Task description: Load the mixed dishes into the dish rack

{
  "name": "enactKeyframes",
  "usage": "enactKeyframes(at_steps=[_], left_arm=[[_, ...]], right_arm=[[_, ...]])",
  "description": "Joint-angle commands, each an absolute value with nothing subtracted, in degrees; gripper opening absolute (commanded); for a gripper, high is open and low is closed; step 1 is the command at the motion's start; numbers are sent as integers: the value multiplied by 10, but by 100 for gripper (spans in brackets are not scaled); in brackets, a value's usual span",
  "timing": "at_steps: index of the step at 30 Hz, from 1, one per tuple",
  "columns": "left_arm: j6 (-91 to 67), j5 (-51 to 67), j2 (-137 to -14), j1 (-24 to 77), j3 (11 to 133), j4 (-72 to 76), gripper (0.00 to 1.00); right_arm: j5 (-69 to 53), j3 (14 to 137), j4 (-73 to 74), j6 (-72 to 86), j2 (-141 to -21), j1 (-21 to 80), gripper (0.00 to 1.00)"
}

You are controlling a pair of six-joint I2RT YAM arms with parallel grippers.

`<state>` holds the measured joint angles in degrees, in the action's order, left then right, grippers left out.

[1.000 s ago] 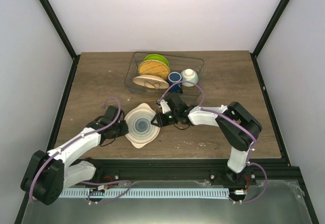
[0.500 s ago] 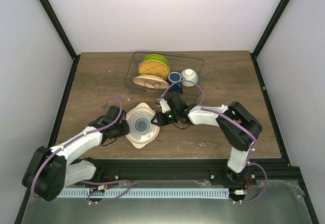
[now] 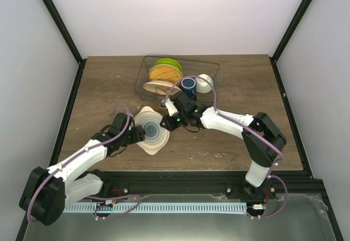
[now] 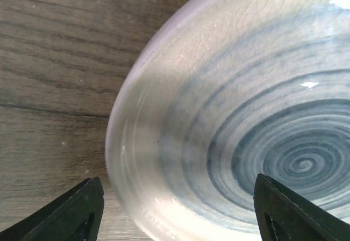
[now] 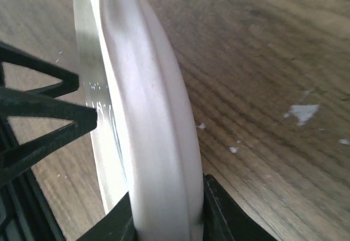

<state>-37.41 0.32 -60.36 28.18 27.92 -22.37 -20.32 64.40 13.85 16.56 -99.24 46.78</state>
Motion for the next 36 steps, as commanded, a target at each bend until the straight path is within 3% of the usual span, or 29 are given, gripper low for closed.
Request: enactKeyframes(at_steps=[1, 19, 36], left_arm=[[-358, -7, -586, 287, 296, -199, 78], [-343, -37, -587, 279, 268, -188, 84], [-327, -44, -600, 270, 263, -181, 84]], right_arm=[[-111, 704, 214, 122, -948, 474, 1], [-9, 775, 277, 25, -888, 483, 1], [295, 925, 408, -81, -914, 567, 1]])
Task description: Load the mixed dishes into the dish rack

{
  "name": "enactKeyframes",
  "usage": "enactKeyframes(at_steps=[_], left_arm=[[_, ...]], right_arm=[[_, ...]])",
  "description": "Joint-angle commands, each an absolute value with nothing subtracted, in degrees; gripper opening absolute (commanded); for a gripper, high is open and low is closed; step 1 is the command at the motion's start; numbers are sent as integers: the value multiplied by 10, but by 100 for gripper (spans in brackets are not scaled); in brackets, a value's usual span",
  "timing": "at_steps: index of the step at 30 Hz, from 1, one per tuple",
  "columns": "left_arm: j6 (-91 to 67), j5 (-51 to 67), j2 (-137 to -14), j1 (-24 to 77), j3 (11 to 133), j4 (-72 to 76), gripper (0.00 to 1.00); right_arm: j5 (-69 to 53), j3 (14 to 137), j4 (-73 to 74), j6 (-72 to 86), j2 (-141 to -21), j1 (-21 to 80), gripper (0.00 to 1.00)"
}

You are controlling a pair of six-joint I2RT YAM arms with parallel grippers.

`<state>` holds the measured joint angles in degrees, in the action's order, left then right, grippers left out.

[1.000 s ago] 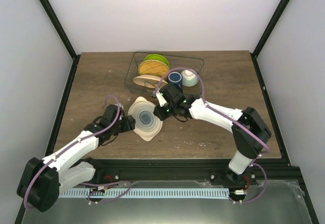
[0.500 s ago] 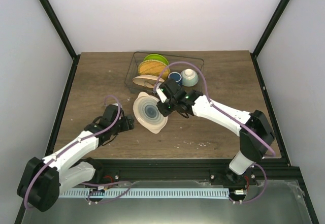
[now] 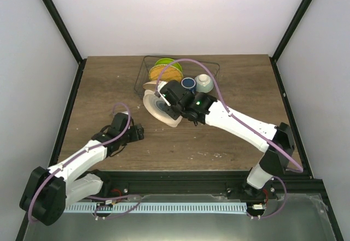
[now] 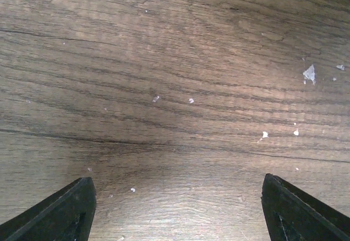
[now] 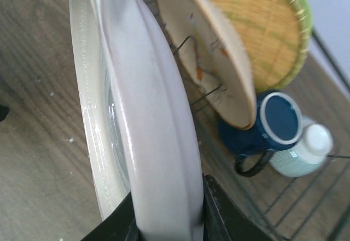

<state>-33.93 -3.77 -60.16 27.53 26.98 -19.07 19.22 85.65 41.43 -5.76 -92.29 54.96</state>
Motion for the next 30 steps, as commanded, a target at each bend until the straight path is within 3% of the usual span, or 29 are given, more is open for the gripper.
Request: enactKeyframes(at_steps=[1, 14, 30], left_arm=[[-327, -43, -600, 269, 262, -181, 84], [-323, -39, -598, 261, 255, -177, 84], [-322, -34, -599, 256, 247, -171, 85]], right_arm=[[310, 932, 412, -84, -913, 572, 1], [487, 925, 356, -188, -903, 611, 1], [549, 813, 121, -428, -898, 624, 1]])
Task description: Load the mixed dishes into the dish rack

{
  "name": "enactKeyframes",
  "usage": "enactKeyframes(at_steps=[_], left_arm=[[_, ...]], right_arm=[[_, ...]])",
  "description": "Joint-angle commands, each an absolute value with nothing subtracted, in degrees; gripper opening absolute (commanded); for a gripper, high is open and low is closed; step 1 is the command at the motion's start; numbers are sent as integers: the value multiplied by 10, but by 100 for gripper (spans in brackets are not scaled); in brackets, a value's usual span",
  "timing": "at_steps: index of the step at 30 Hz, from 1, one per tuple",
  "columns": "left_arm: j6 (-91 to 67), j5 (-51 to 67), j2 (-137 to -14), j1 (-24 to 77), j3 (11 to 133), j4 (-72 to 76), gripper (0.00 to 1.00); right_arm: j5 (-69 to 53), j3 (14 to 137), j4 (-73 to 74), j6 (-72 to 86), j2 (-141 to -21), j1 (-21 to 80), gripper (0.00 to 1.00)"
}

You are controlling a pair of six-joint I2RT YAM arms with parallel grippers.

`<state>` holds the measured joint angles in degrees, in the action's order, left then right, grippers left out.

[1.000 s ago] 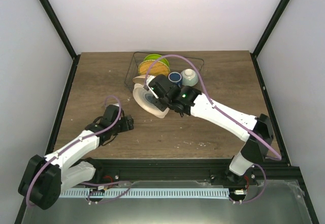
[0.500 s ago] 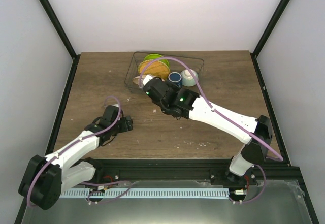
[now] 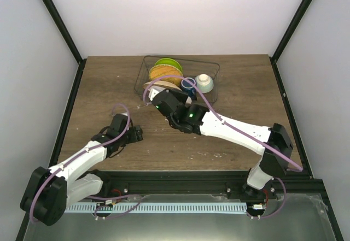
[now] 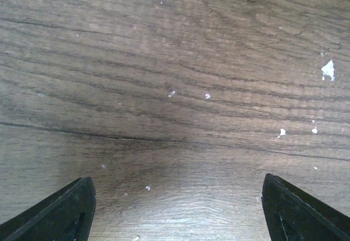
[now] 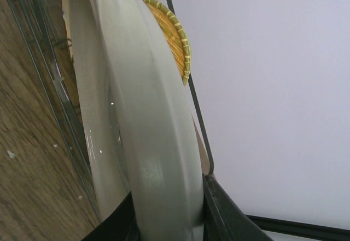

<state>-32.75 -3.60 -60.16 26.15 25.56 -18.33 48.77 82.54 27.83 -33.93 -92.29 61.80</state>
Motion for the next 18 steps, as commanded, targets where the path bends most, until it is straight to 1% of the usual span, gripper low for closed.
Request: enactKeyframes(at_steps=[1, 10, 18], left_arm=[[-322, -33, -599, 256, 246, -170, 85], [-321, -26, -602, 247, 242, -164, 85], [-320, -22, -606, 244, 238, -159, 85]], right_arm=[[552, 804, 102, -446, -898, 624, 1], [554, 756, -18, -536, -902, 624, 1], [532, 762, -35, -542, -929, 624, 1]])
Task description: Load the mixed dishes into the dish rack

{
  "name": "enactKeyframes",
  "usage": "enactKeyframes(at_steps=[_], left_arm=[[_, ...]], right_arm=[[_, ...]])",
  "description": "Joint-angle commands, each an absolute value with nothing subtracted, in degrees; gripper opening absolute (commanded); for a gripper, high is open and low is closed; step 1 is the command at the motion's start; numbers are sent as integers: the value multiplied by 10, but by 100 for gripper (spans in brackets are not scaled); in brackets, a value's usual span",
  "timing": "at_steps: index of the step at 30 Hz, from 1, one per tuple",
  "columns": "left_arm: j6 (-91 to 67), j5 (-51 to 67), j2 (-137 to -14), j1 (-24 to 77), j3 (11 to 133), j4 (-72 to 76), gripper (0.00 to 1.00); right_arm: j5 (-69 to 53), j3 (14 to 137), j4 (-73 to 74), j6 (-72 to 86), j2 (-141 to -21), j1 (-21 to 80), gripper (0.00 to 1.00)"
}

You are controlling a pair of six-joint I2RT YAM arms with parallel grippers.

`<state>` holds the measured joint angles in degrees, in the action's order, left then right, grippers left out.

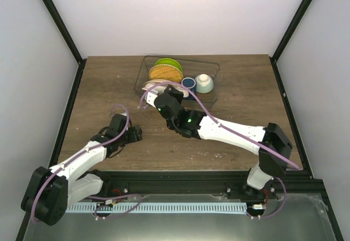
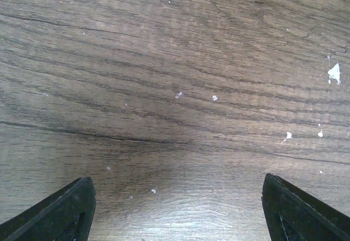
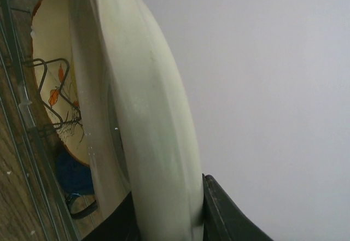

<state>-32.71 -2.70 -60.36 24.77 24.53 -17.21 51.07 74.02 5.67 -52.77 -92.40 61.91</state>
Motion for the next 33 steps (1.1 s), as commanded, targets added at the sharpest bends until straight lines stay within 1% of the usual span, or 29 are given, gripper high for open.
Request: enactKeyframes(at_steps=[1, 13, 33], left_arm=[[-320, -22, -606, 244, 237, -158, 85], [-316, -11, -607, 231, 230, -152, 85], [-312, -3, -625, 226, 237, -141, 85]], right_arm=[[530, 765, -36, -542, -934, 624, 1], [511, 766, -36, -533, -968, 617, 1], [510, 765, -71, -565, -961, 601, 1]])
